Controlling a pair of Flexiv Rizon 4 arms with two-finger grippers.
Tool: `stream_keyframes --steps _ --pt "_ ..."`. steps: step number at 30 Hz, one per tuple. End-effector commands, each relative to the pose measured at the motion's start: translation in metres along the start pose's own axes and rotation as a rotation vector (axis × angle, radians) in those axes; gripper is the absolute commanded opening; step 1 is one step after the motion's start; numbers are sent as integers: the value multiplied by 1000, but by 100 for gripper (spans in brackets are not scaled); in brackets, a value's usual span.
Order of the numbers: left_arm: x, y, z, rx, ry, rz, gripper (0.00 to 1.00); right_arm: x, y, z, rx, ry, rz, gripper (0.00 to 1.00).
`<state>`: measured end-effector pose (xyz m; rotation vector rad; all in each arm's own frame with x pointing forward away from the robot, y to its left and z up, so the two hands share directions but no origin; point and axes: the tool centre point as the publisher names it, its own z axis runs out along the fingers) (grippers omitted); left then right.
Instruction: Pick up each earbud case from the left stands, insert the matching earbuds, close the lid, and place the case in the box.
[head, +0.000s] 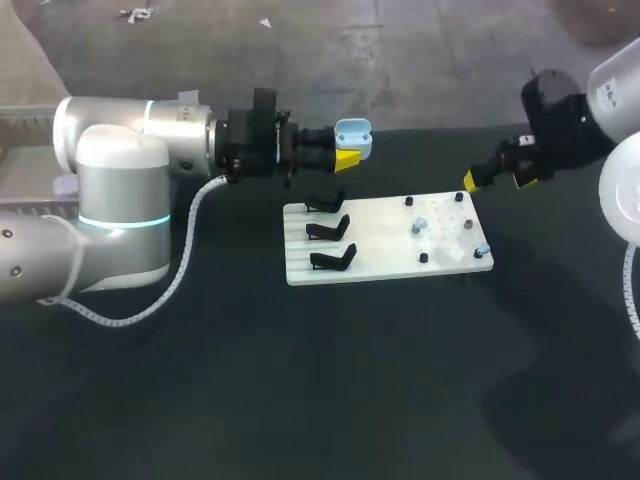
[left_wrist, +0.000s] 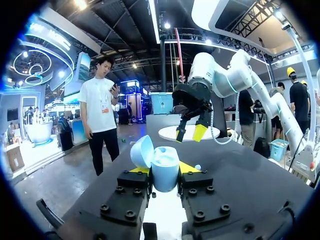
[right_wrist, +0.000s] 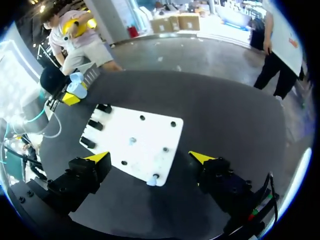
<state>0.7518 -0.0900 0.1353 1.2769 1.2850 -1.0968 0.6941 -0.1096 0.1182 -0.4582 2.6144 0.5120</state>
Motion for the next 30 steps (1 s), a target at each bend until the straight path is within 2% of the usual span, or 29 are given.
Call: stream_keyframes --steps 1,15,17,23,30 --pt "3 -4 -1 -33 -10 3 0 6 2 -5 192 -16 8 100" --pt "3 -4 -1 -33 -10 3 0 6 2 -5 192 -16 8 100" --pt "1 -8 -2 -34 -6 -7 0 9 3 -2 174 -7 10 100" --pt "-7 -19 -1 -22 -28 -44 0 22 3 0 195 36 12 100" --pt "-10 -23 4 -26 -15 -61 0 33 0 4 212 76 20 100"
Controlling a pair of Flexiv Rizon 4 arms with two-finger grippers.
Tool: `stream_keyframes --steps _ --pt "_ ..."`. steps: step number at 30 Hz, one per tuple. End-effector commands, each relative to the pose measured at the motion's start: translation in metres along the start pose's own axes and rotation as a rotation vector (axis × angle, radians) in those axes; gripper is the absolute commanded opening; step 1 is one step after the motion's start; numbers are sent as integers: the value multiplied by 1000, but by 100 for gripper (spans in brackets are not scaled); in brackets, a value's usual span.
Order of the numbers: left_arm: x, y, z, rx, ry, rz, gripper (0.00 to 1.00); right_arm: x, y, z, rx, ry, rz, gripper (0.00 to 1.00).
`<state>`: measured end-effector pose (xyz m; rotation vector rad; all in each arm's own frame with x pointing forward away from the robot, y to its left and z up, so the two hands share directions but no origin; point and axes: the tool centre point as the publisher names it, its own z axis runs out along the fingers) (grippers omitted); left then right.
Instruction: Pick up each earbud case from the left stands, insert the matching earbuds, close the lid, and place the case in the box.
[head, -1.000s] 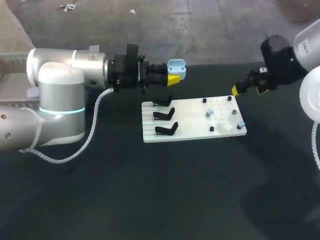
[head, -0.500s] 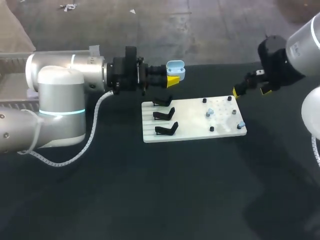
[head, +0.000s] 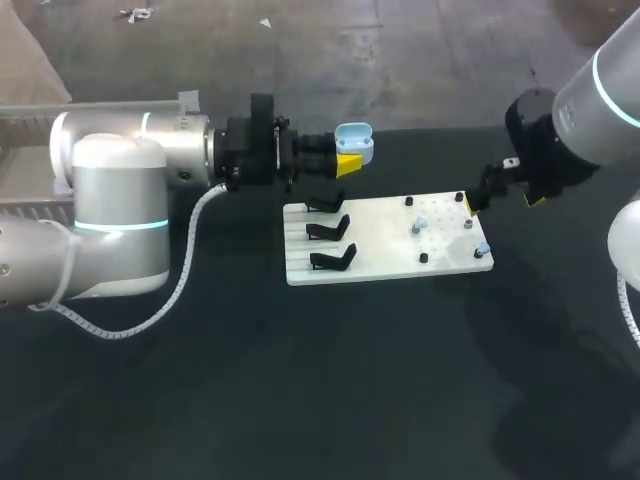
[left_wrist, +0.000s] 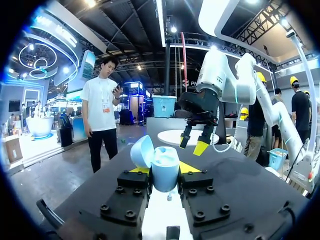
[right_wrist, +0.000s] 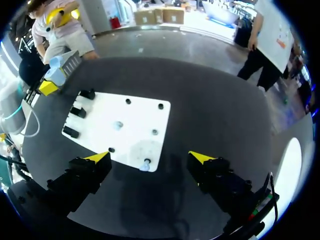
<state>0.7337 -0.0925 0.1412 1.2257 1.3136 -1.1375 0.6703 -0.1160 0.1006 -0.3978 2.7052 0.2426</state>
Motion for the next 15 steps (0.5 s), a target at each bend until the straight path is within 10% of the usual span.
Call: stream_keyframes --steps 1,15 --pt "-3 -6 3 -14 6 -7 0 5 0 0 15 5 5 100" --pt "-2 -3 10 -11 -9 -2 0 23 -3 11 60 46 48 100"
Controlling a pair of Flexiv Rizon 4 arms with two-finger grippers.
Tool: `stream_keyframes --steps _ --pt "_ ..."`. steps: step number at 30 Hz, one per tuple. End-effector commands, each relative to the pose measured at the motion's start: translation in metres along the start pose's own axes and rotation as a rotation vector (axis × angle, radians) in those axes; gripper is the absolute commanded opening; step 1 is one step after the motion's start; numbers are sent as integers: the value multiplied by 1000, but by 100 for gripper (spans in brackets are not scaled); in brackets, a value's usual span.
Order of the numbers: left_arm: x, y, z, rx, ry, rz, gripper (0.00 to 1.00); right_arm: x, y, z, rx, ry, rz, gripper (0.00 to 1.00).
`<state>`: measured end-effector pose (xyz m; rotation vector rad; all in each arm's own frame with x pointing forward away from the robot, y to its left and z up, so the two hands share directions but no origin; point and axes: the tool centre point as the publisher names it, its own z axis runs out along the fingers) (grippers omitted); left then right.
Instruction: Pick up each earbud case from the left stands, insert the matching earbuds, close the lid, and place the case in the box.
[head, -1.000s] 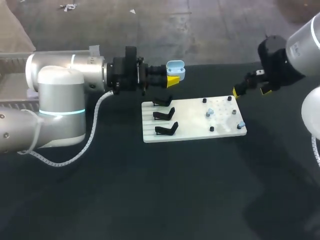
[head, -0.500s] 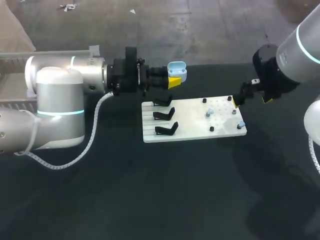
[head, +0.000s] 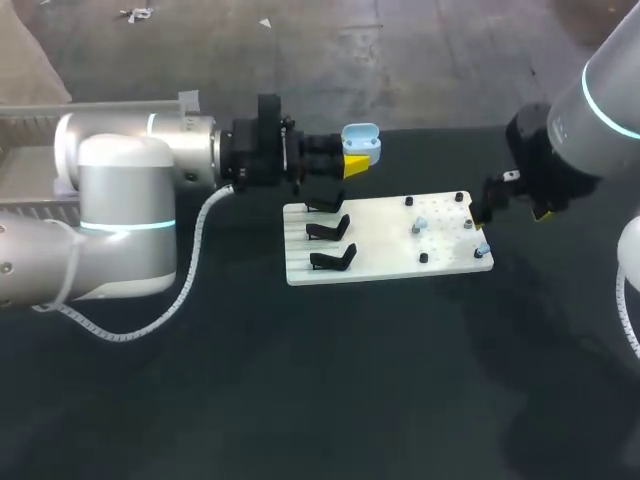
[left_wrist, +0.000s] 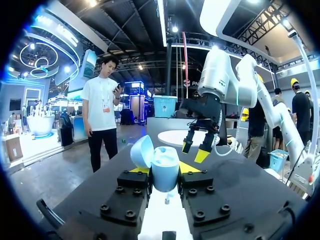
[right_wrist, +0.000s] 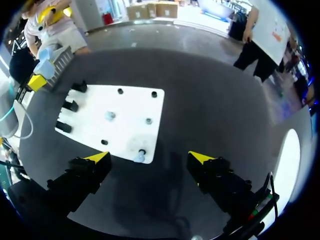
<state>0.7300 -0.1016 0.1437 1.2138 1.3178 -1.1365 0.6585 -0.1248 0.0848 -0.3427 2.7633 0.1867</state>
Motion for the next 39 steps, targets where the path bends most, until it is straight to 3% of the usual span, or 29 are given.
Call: stream_keyframes --steps 1,8,10,39 --pt "1 1 2 -3 -4 3 0 6 4 4 22 4 11 100" --pt "1 1 2 -3 -4 3 0 8 4 15 27 12 20 100" --pt "1 1 2 -3 -4 3 0 7 2 15 -9 25 15 100" --pt "1 1 2 -3 -4 3 0 8 1 14 -8 15 19 100"
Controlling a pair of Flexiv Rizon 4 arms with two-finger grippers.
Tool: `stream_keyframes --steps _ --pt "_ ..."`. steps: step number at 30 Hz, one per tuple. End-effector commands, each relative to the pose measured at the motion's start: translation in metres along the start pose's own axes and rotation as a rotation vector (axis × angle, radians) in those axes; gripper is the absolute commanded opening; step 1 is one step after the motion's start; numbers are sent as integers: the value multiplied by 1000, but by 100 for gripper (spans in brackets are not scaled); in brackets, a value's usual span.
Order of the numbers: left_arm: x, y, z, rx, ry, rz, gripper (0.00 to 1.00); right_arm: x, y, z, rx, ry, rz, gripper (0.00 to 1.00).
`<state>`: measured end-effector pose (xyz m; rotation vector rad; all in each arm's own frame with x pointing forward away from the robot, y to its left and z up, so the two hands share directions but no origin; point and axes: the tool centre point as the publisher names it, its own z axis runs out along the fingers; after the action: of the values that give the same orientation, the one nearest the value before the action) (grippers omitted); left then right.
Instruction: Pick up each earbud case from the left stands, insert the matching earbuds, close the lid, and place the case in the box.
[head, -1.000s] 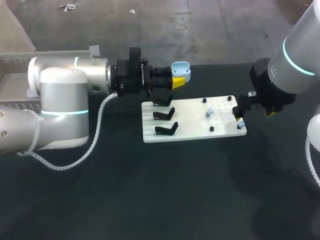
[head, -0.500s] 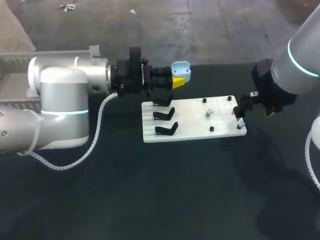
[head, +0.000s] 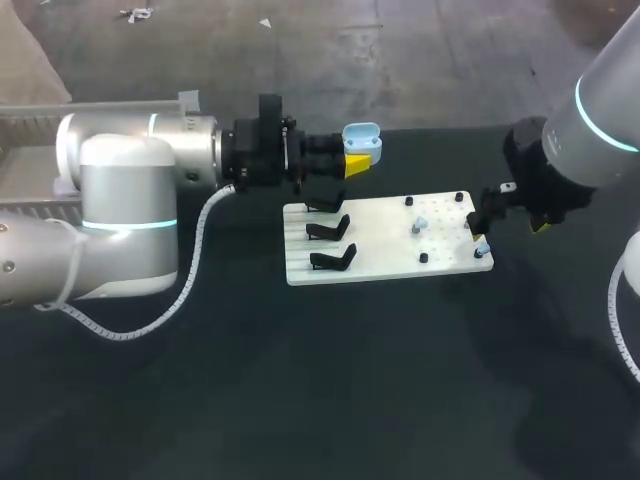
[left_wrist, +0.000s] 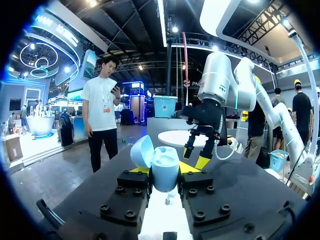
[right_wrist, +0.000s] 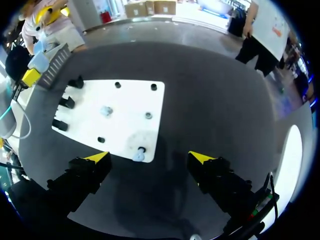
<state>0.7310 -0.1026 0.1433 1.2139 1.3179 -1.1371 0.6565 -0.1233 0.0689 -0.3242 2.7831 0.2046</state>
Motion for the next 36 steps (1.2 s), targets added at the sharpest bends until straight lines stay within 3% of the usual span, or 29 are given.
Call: stream_keyframes --steps 1,25,36 --pt "1 0 1 -3 -4 3 0 0 0 0 3 -1 1 100" --pt "1 0 1 -3 -4 3 0 0 1 0 1 0 -1 100" --pt "1 0 1 -3 -4 3 0 9 5 13 97 36 -133 100"
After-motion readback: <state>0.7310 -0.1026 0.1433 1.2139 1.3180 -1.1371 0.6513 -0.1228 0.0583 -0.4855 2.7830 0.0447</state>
